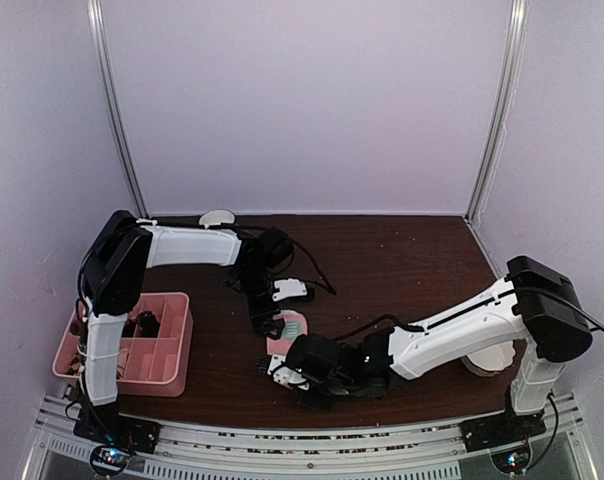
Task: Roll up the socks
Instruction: Roll the sock.
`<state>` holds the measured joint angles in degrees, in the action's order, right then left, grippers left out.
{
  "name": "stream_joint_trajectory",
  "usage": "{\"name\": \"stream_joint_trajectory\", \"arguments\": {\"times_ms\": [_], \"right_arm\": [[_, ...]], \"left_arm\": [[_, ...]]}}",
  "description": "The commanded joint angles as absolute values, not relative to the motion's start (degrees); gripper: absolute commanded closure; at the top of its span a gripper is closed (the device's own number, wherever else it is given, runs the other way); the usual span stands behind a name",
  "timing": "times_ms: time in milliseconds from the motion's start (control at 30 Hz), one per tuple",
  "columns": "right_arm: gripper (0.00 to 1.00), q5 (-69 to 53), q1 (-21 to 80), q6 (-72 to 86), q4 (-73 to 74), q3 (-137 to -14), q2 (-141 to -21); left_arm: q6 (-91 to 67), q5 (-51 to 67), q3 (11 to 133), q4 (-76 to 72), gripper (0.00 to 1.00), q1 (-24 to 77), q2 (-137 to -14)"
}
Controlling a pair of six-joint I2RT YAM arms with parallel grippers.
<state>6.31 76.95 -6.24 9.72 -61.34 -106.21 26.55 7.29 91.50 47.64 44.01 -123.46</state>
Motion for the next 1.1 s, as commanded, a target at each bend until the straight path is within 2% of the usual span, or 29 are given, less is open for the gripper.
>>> {"name": "stream_joint_trajectory", "arguments": {"times_ms": [0,300,700,1067], "right_arm": [[1.00,4.0,77.9,-11.2,16.9,-65.3,-108.3],[1.00,-7.9,73.5,-14.5,23.8,-72.0,-115.3],[1.00,-15.5,67.2,-16.0,33.7,-78.3,-119.6],[1.00,-25.3,63.8,4.5,32.2,-75.2,-127.7]], "left_arm": [[27.7,9.3,91.8,49.0,0.02,44.4,-128.4],[28.9,13.0,92.7,49.8,0.02,45.1,-128.7],[30.4,17.5,94.2,51.4,0.02,46.2,-129.4],[31.2,17.7,95.3,51.6,0.02,46.2,-129.0]]}}
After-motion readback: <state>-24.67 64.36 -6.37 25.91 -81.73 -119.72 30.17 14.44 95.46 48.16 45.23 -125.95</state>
